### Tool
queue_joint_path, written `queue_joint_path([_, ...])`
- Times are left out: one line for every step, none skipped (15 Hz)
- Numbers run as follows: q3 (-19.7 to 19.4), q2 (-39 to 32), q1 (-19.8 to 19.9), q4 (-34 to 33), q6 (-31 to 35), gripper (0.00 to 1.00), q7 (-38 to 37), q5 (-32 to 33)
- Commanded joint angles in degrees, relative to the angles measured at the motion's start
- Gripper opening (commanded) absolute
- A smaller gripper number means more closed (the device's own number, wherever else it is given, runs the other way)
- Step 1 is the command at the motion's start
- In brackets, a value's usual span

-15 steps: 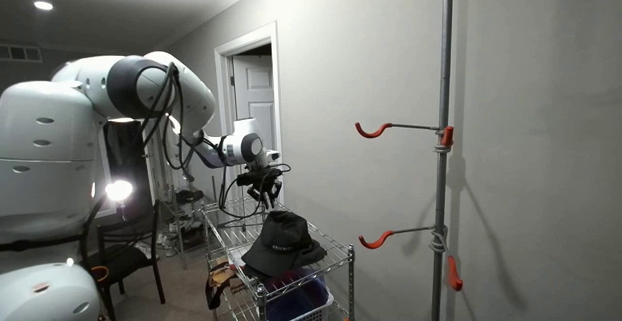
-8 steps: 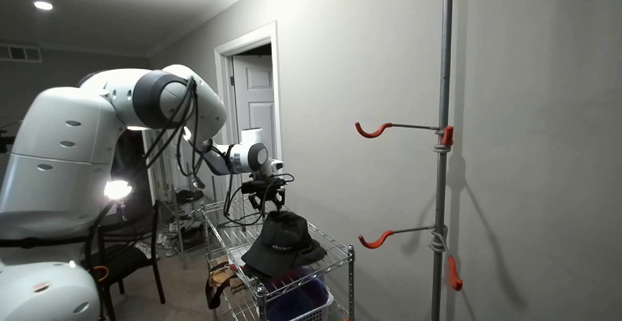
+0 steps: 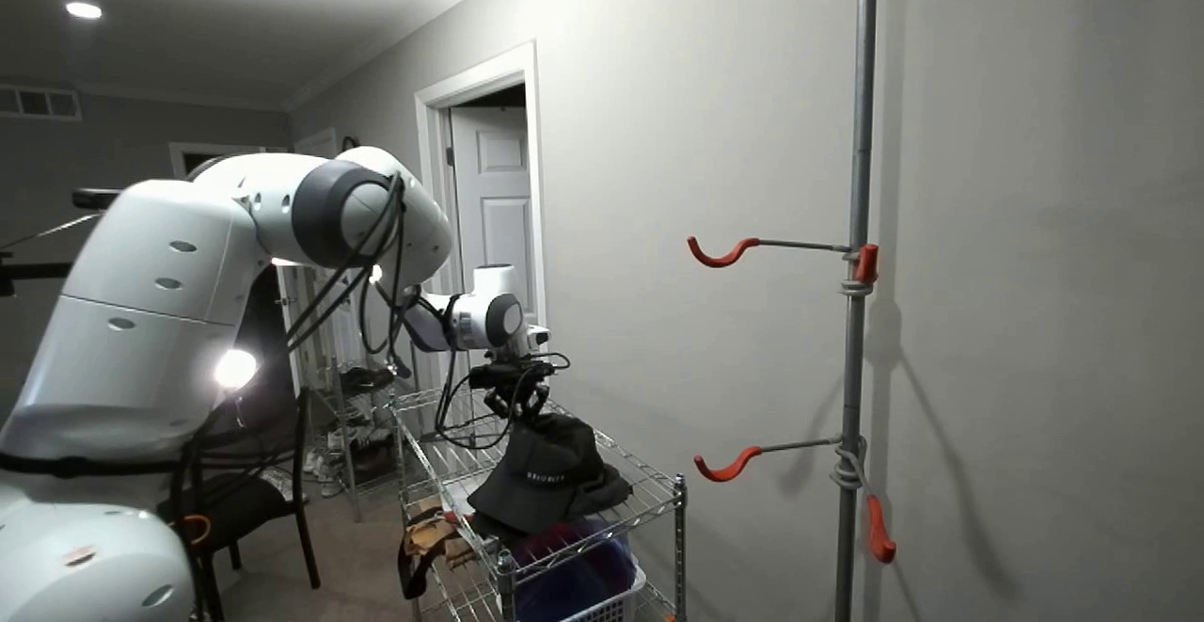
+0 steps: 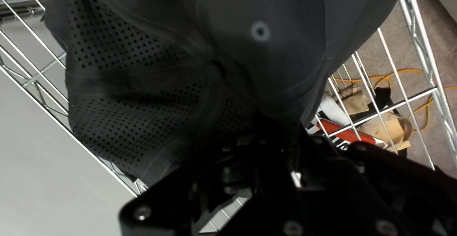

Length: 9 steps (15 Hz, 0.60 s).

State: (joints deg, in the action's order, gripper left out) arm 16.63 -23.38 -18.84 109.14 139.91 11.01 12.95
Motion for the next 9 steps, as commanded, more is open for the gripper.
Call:
queue_joint_path([0.51,-0.18,0.50,-0.86,-0.82,0.00,1.78,-1.97])
queue_joint_path([0.47,-0.13,0.48,-0.91,-0.82,0.00,1.61,-1.96])
queue_joint_path([0.39,0.19,0.45,-0.76,-0.77,0.00,1.42,-1.84])
queue_joint_path([0.34,0.71,0.43,-0.51,-0.77,0.03,1.26,-1.73])
queue_joint_path([0.18,1.79,0.34,0.03,-0.65,0.04,0.73,-1.44])
queue_joint_path([0.00,2.69,0.21,0.33,-0.59,0.04,0.29,-1.08])
queue_joint_path([-0.17,4.46,0.08,1.15,-0.45,0.04,-0.43,-0.73])
queue_joint_path([-0.21,5.91,0.08,1.69,-0.27,0.03,-0.78,-0.63])
queue_joint_path([-0.25,7.76,0.09,2.39,0.05,0.03,-1.24,-0.52])
